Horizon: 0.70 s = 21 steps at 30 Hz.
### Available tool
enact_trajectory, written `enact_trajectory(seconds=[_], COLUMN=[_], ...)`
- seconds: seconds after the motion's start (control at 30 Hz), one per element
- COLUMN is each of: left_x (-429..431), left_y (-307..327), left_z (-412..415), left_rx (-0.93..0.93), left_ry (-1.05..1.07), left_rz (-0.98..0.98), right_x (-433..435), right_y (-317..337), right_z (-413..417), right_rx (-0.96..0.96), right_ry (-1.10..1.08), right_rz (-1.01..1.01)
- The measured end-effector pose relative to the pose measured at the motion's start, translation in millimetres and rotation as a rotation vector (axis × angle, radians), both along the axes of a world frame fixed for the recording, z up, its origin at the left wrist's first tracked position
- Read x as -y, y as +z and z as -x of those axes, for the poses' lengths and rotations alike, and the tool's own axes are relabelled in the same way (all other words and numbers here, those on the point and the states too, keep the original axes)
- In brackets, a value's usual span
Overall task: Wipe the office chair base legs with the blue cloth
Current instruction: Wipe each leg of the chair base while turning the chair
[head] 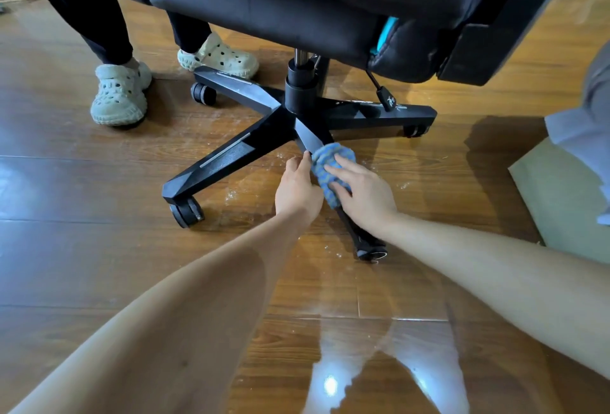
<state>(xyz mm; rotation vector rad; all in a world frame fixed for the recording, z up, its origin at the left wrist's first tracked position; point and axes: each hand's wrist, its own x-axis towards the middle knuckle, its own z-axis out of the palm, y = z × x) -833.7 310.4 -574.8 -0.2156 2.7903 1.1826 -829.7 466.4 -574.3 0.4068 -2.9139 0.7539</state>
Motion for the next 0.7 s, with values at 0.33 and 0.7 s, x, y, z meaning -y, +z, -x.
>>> enact_trajectory(seconds=[0.33, 0.7], left_x=[-6, 1], left_y=[5, 0], left_z=[30, 31], left_rx=[-0.183, -0.149], left_ry=[-0.034, -0.117], left_rz=[0.105, 0.262], right_x=[-46, 9], right_y=[-19, -5], right_z=[-88, 52], right_rx=[0.061, 0.48], right_ry=[-0.046, -0.243], right_rz=[0.335, 0.611])
